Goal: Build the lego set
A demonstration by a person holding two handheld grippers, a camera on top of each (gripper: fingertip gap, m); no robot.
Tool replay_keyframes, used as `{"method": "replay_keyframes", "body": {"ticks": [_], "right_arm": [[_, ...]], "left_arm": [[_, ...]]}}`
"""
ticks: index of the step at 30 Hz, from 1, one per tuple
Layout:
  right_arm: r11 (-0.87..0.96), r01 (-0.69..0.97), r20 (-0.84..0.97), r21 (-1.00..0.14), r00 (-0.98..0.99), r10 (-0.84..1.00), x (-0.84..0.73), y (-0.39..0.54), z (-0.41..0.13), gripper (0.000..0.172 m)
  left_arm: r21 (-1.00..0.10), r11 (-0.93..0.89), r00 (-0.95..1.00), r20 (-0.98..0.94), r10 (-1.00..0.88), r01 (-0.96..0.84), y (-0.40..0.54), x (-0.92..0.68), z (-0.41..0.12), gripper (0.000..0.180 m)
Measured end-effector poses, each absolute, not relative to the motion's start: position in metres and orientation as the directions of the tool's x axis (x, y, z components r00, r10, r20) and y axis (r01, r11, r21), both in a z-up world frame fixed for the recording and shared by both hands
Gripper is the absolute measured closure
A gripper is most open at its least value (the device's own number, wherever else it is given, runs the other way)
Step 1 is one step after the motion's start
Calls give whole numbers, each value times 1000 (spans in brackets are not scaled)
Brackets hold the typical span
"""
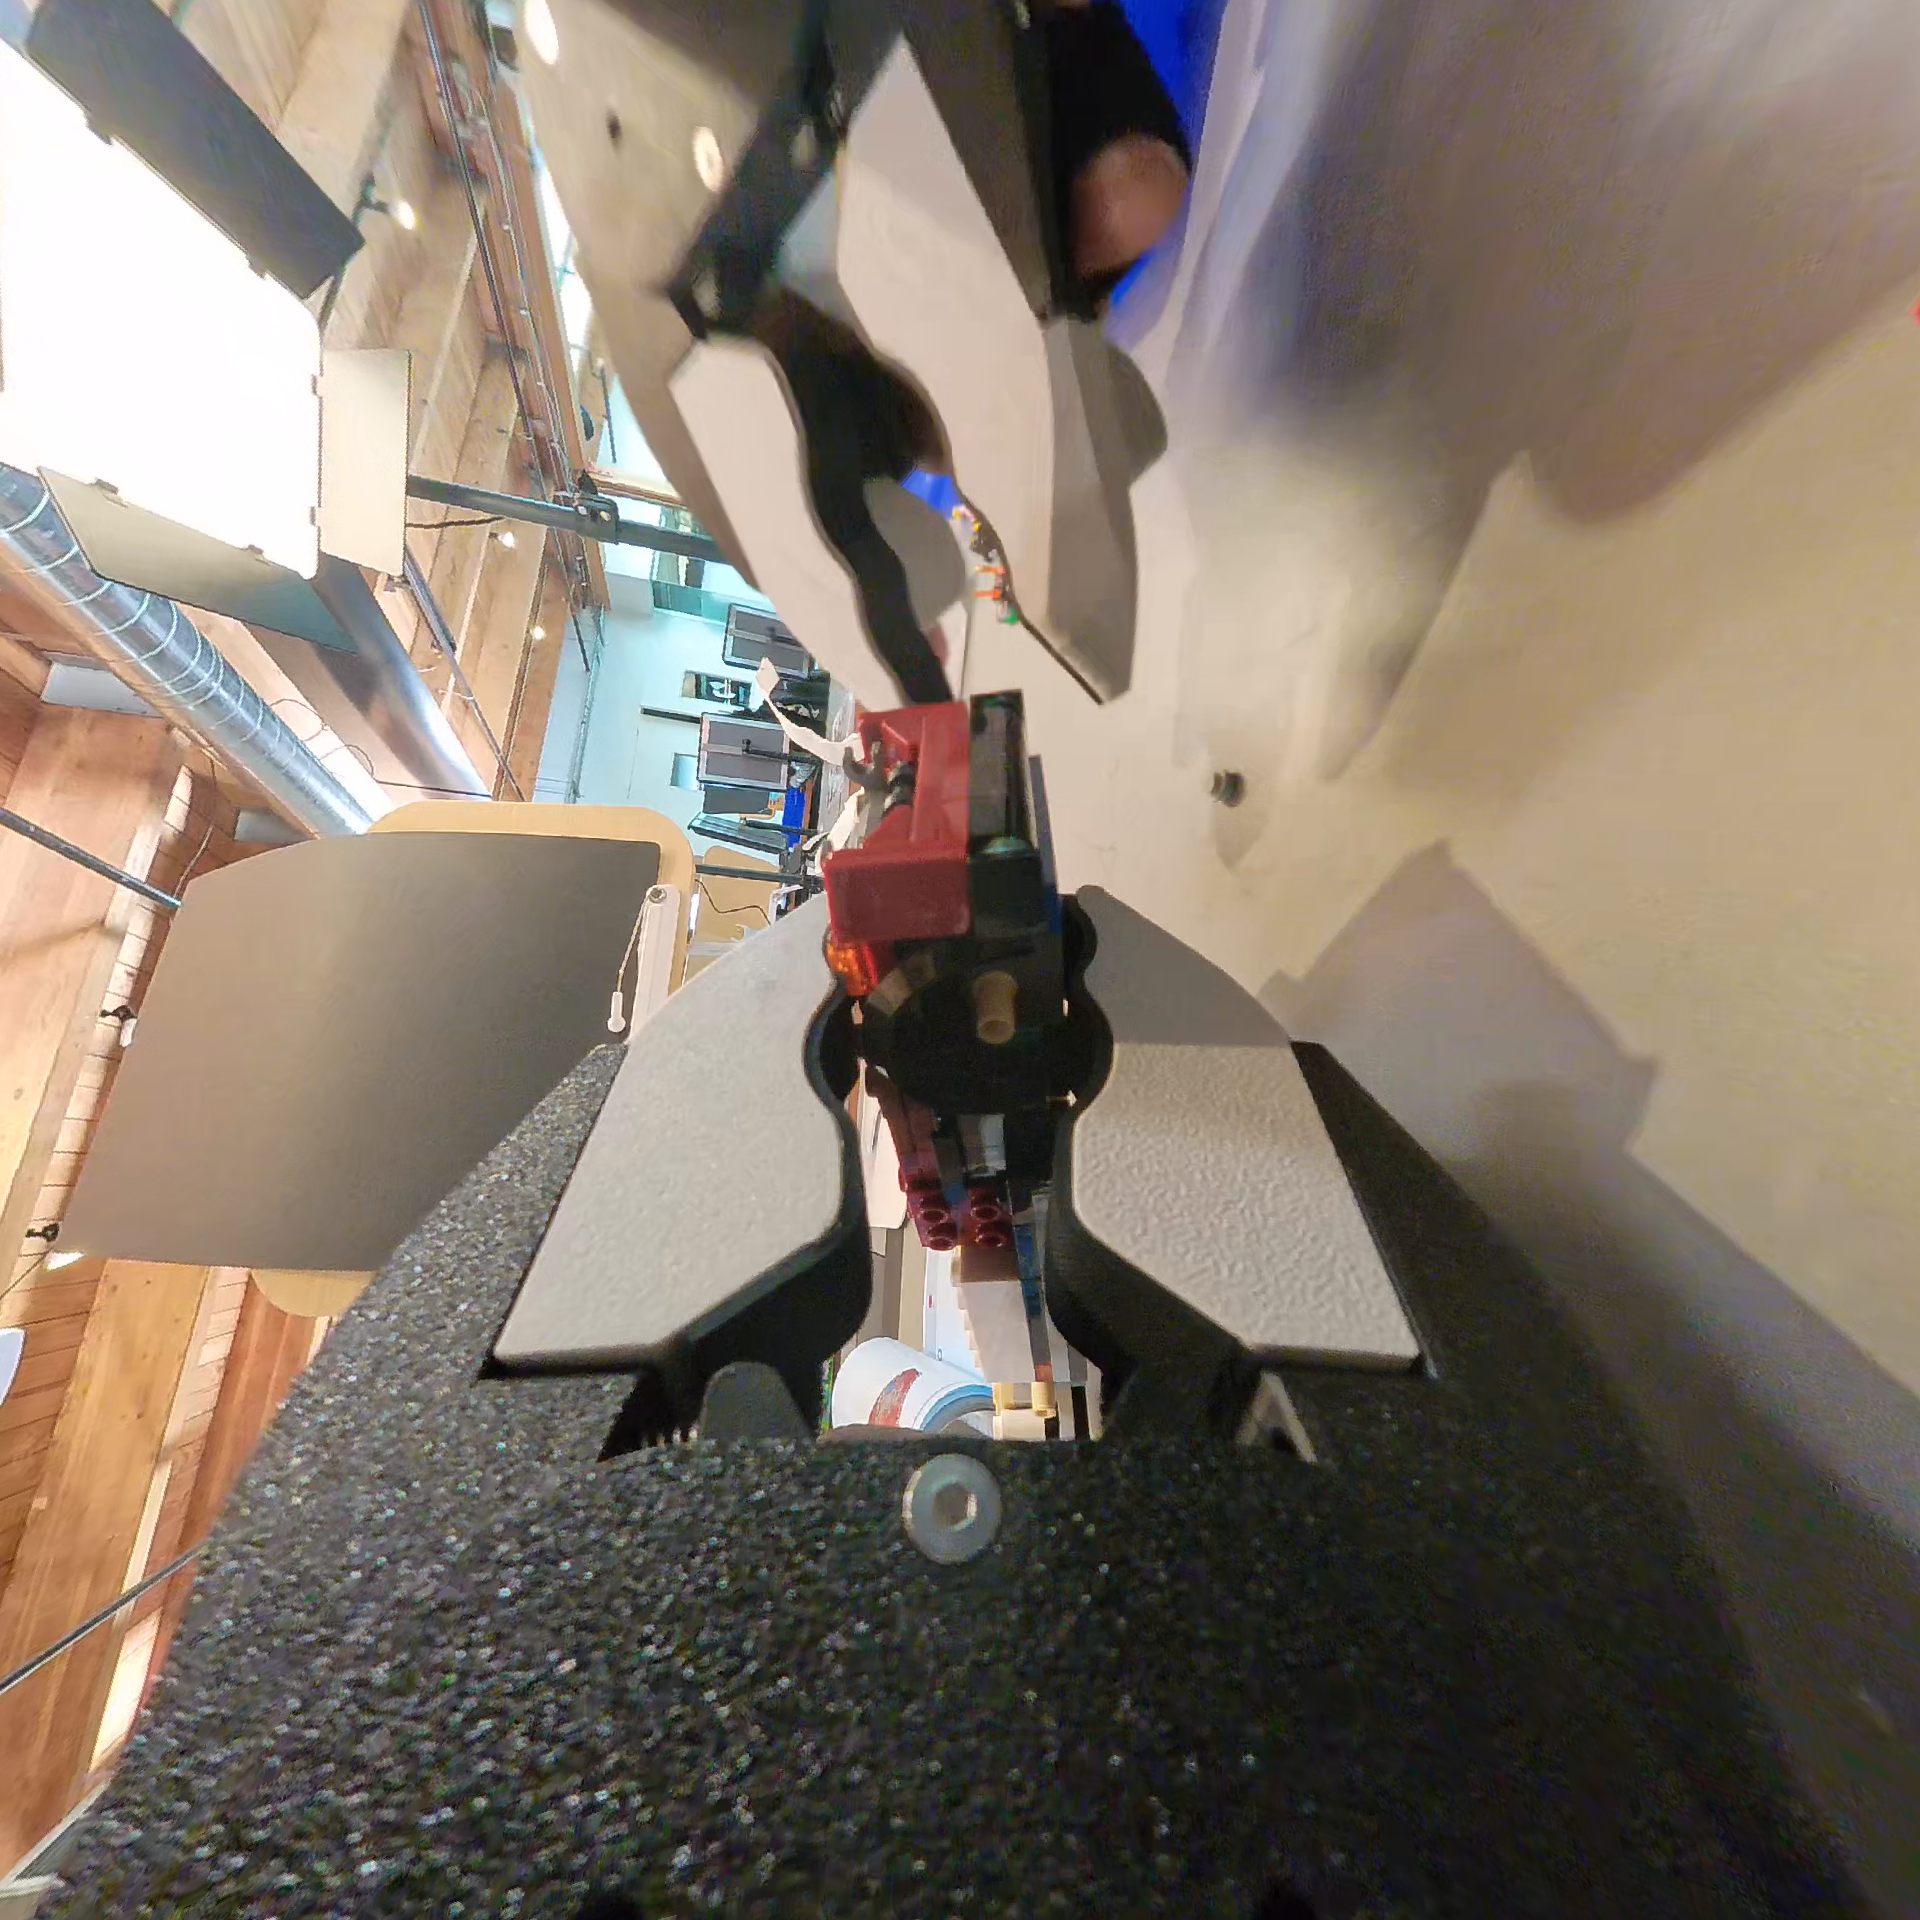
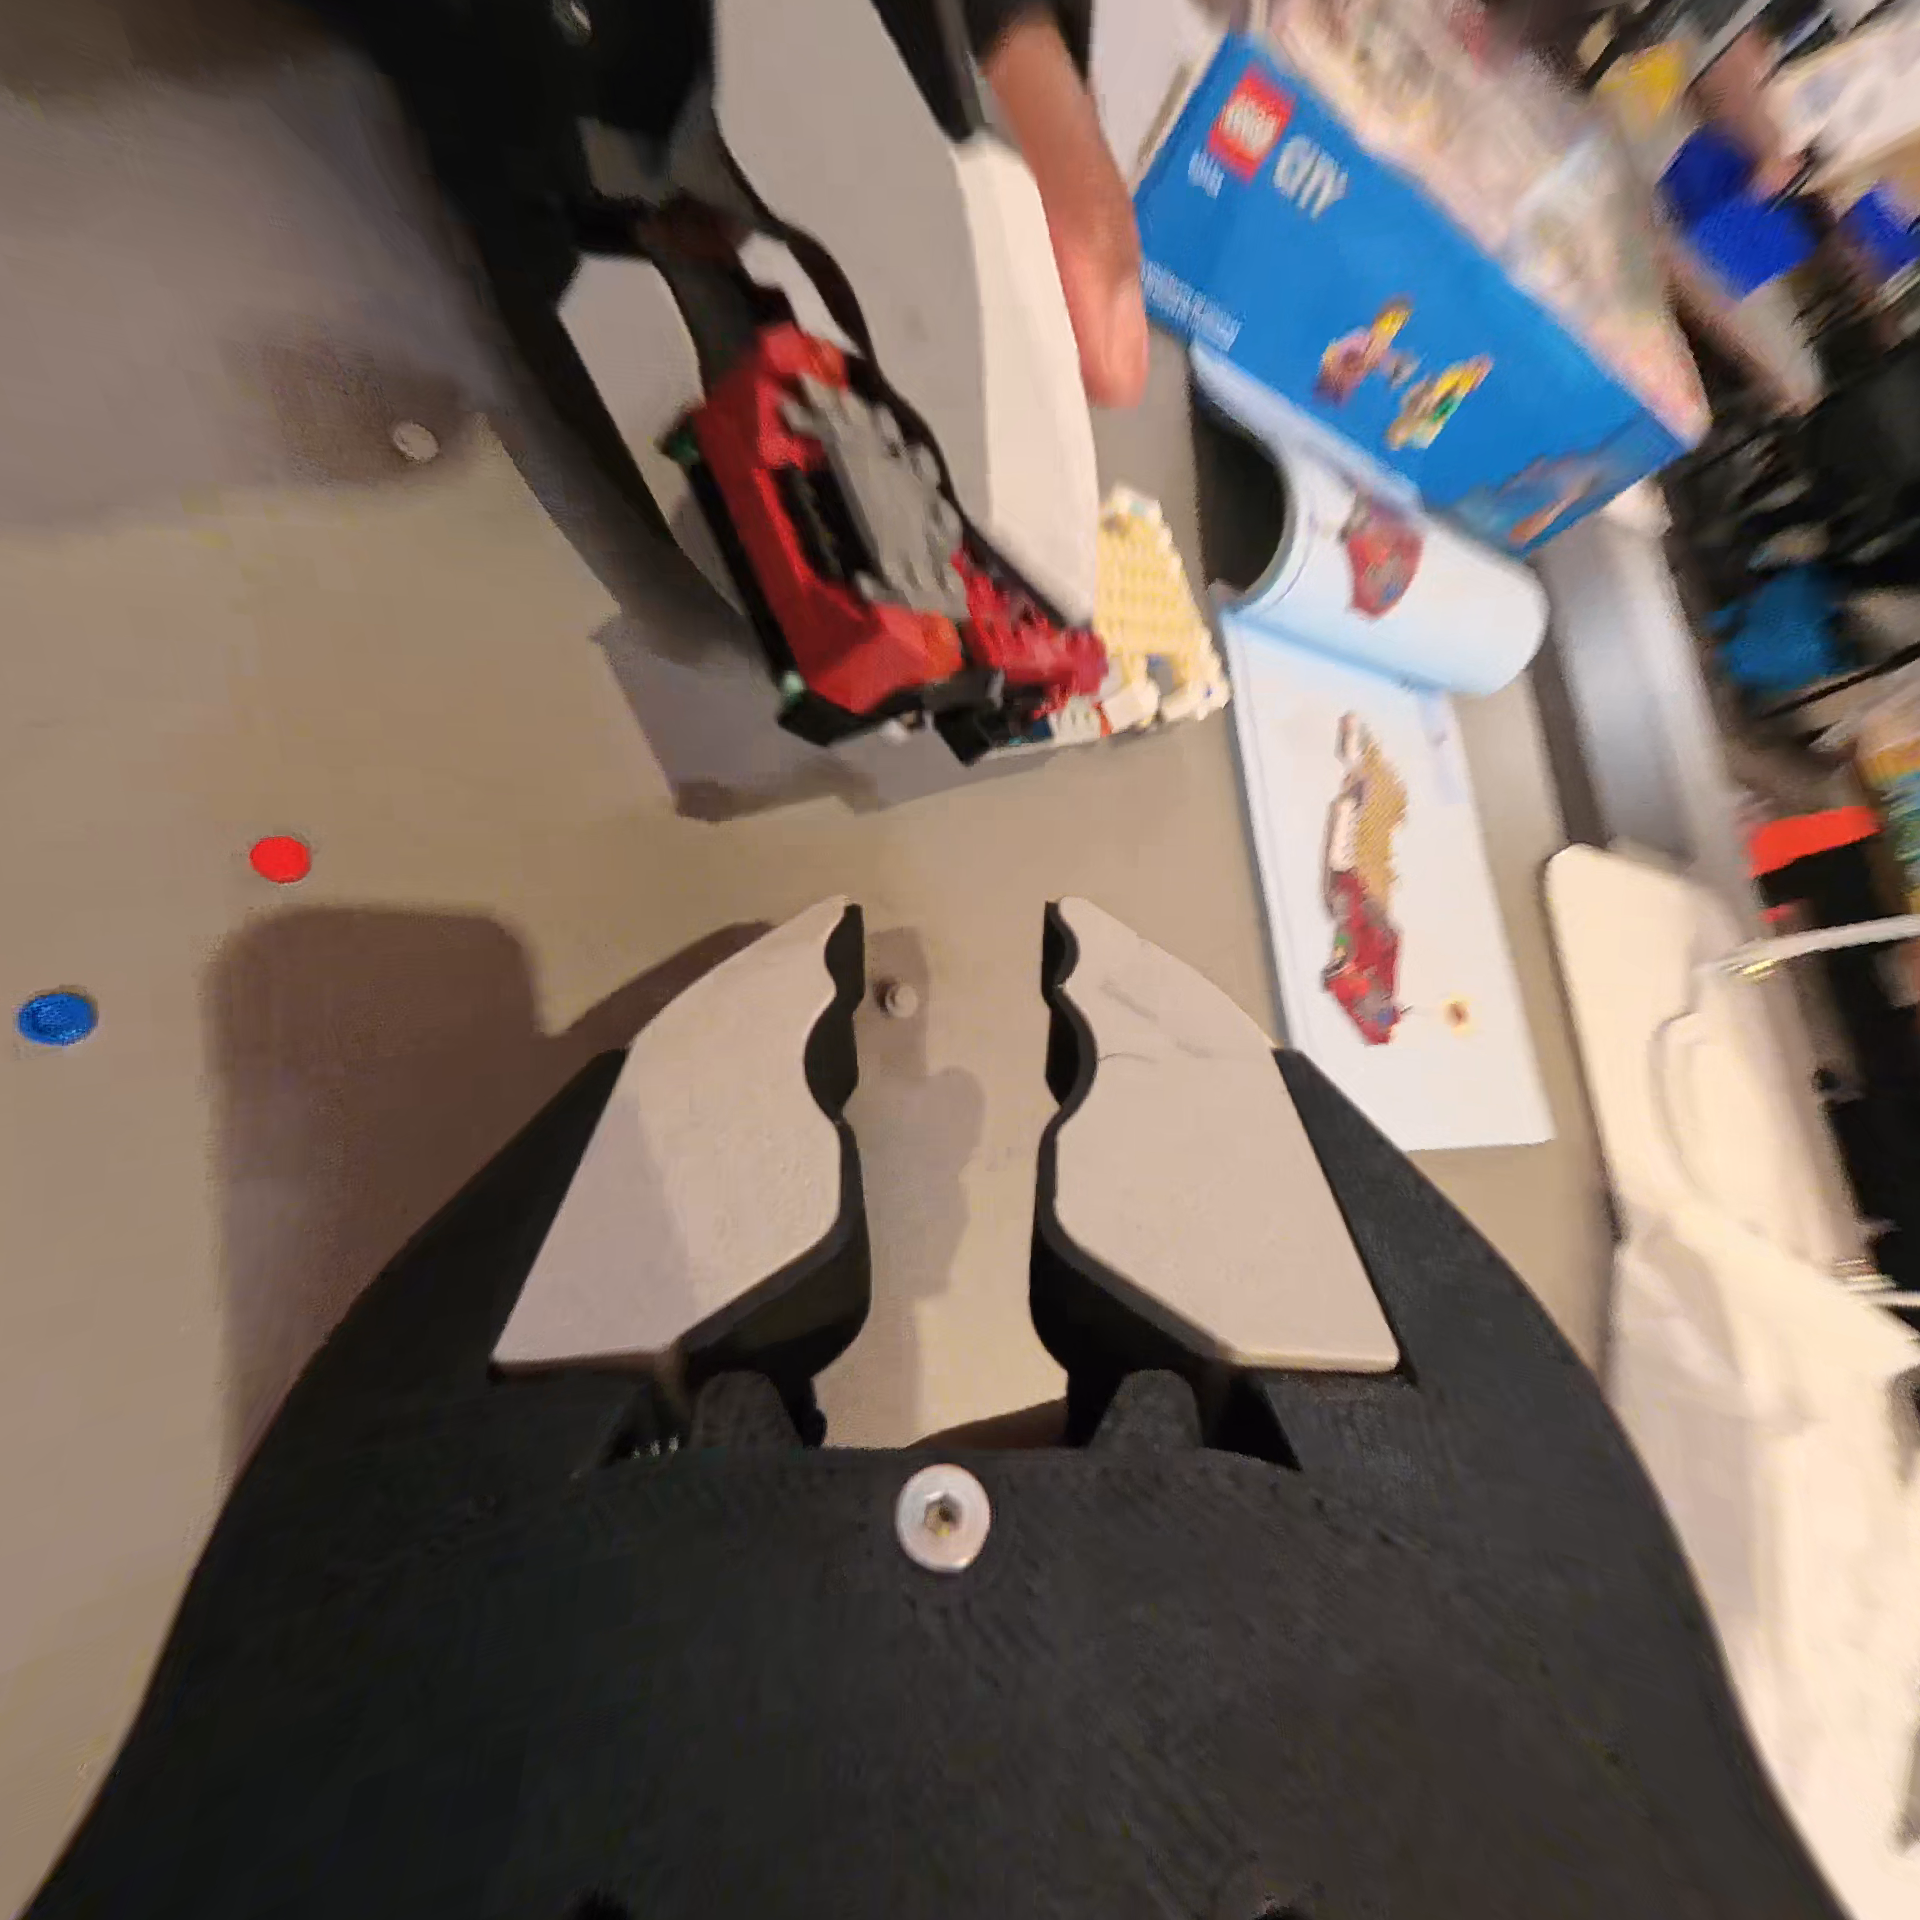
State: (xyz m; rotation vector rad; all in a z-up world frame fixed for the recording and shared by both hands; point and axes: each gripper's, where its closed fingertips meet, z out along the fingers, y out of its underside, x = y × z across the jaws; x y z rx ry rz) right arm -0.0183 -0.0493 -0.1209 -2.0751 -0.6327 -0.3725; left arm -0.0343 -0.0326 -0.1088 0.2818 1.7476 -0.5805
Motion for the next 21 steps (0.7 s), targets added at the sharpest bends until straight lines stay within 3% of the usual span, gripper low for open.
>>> {"method": "replay_keyframes", "body": {"ticks": [9,14,18,21], "right_arm": [[-337,816,794,-470,558,243,-50,-34,-103,118],[-361,843,859,-399,482,174,-46,-22,-102,121],[-380,859,891,-343,426,159,-43,-18,-106,137],[-381,864,897,-329,412,159,-42,-17,-108,139]], "left_arm": [[-251,843,-265,-955,-134,476,-32,-26,-111,144],[-255,843,-269,-953,-137,475,-31,-20,-109,145],[-267,833,-279,-950,-142,484,-34,-22,-108,145],[-276,831,-294,-945,-143,483,-34,-21,-109,145]]}}
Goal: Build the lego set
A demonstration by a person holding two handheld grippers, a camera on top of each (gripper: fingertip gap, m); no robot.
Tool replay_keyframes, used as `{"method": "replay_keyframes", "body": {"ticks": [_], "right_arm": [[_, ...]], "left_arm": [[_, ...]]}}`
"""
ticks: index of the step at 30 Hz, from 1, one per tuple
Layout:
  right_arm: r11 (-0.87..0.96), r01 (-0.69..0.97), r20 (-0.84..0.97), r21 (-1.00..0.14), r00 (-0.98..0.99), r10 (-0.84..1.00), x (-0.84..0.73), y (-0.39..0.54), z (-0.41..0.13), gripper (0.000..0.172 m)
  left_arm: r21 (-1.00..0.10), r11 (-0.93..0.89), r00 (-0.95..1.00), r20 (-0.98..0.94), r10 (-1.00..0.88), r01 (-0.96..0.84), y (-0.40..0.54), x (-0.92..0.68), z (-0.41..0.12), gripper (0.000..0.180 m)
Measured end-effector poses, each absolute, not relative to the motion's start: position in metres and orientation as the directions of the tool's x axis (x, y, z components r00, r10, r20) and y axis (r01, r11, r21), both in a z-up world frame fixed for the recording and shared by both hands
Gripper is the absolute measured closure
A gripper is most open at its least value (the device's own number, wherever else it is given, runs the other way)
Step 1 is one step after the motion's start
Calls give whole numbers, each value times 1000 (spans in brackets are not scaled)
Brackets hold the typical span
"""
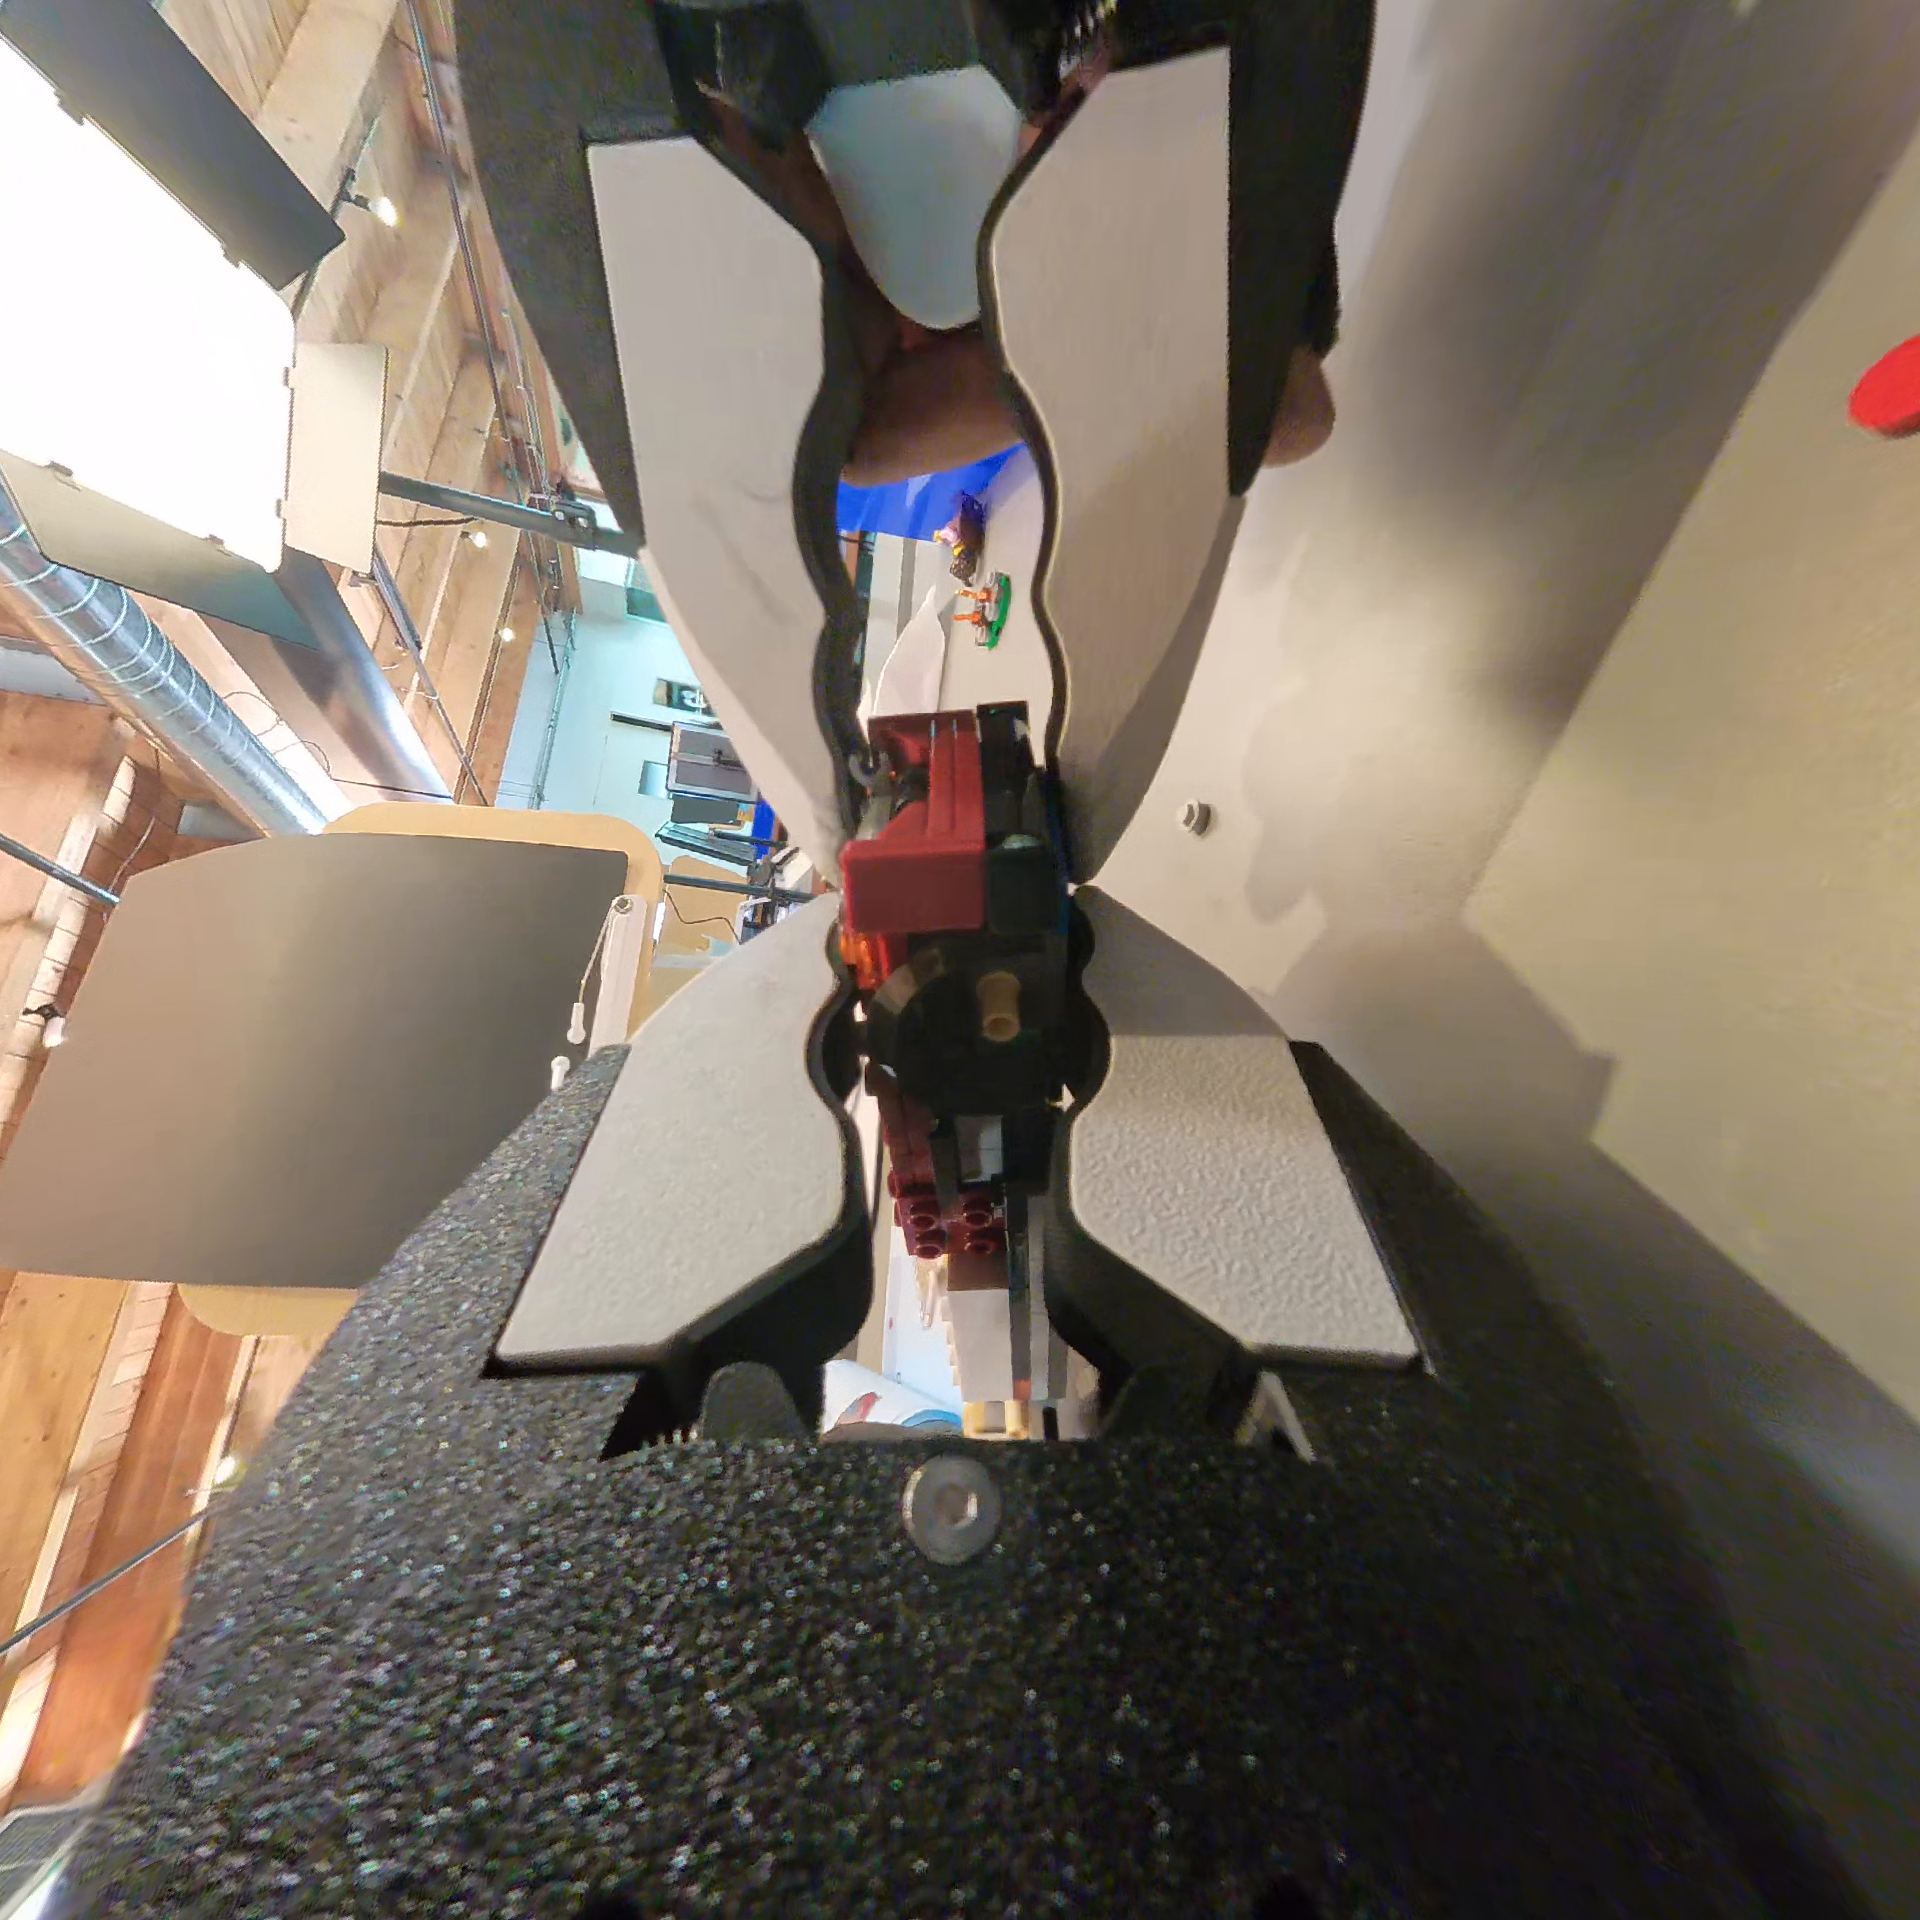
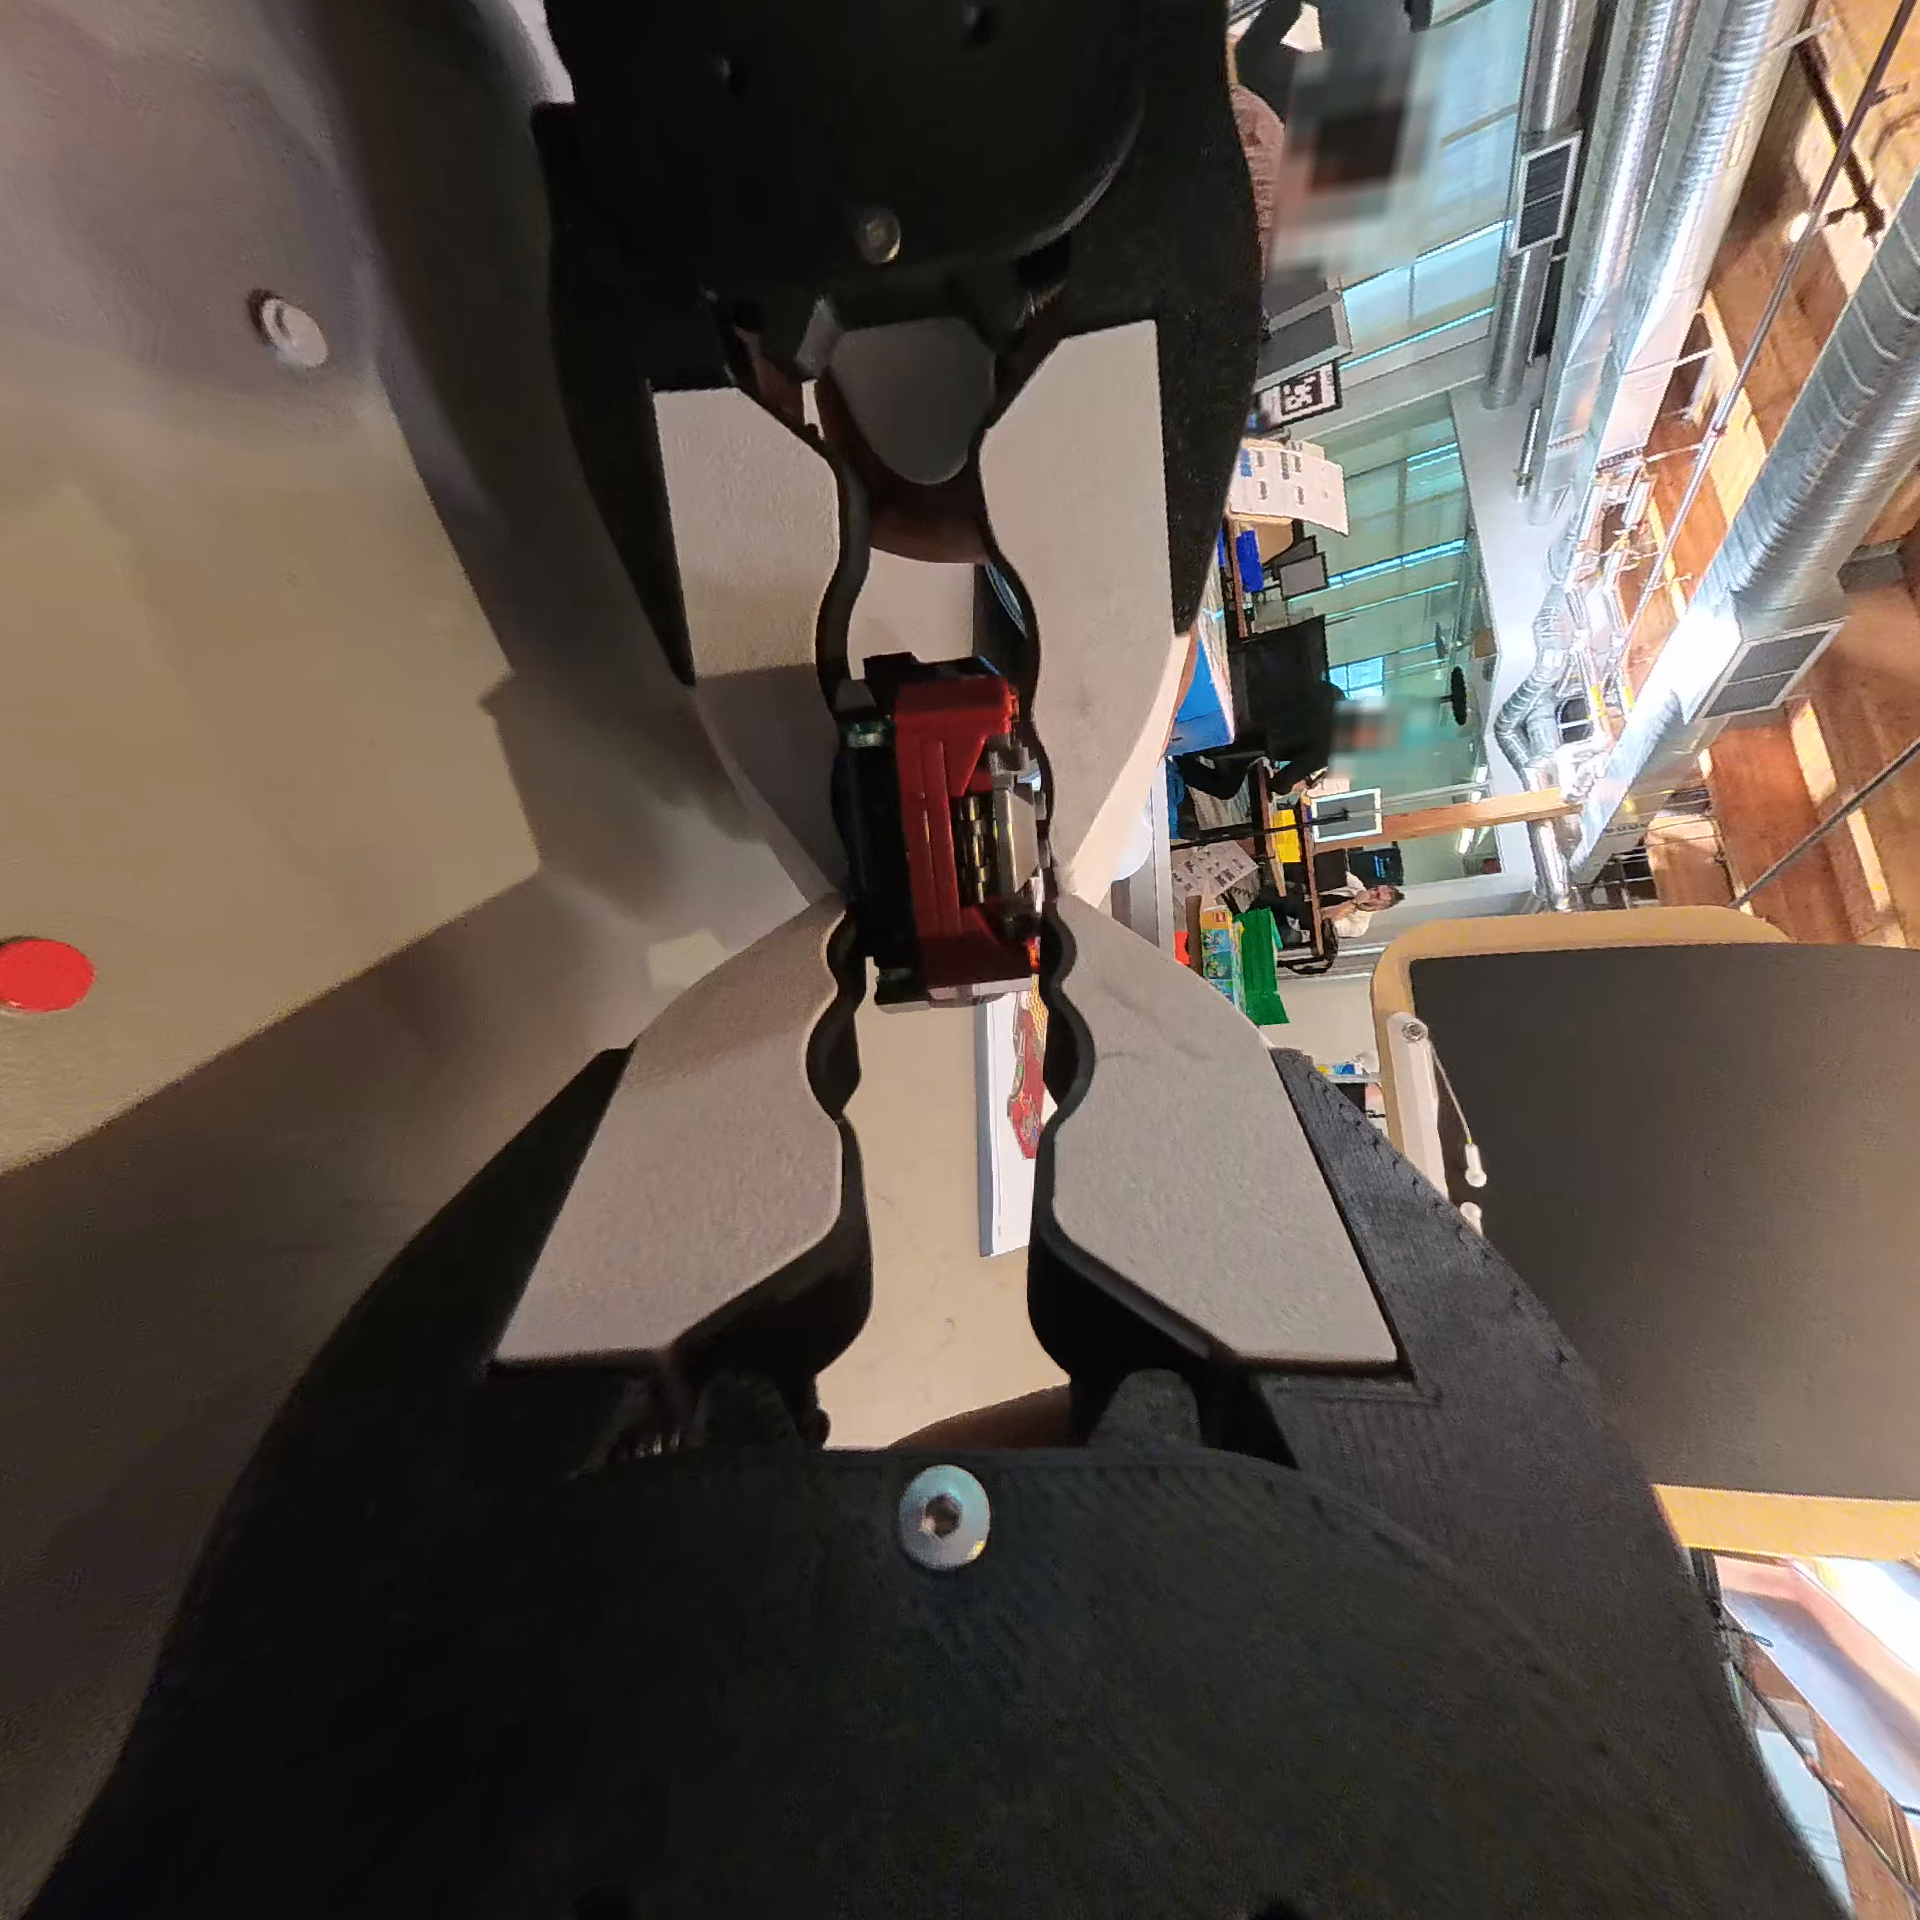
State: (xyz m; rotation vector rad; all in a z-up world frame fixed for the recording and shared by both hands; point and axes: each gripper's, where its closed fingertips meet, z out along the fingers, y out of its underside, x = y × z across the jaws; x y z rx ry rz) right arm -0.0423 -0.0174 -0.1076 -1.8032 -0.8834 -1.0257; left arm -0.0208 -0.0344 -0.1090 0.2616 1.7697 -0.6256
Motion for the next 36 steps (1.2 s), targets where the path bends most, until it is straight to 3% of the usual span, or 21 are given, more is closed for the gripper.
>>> {"method": "replay_keyframes", "body": {"ticks": [7,12,16,22,28,32,36], "right_arm": [[-366,871,904,-328,402,147,-43,-17,-107,139],[-344,875,905,-341,404,131,-46,-16,-104,139],[-343,879,910,-331,394,131,-46,-16,-106,139],[-352,851,872,-390,465,157,-45,-24,-109,139],[-424,634,573,-647,771,279,-36,-54,-120,134],[-604,471,393,-642,879,268,-16,-70,-149,135],[-650,338,257,-681,941,220,-13,-68,-160,141]], "left_arm": [[-434,789,-449,-864,-228,435,-34,-22,-116,139],[-413,819,-447,-867,-219,399,-31,-17,-123,126],[-375,842,-382,-897,-223,389,-27,-10,-119,144],[-302,876,-332,-927,-177,376,-24,-5,-123,145],[-239,883,-291,-949,-124,404,-25,-7,-124,145],[-179,890,-238,-968,-83,419,-26,-8,-120,145],[-113,902,-199,-980,-30,417,-23,-6,-120,145]]}}
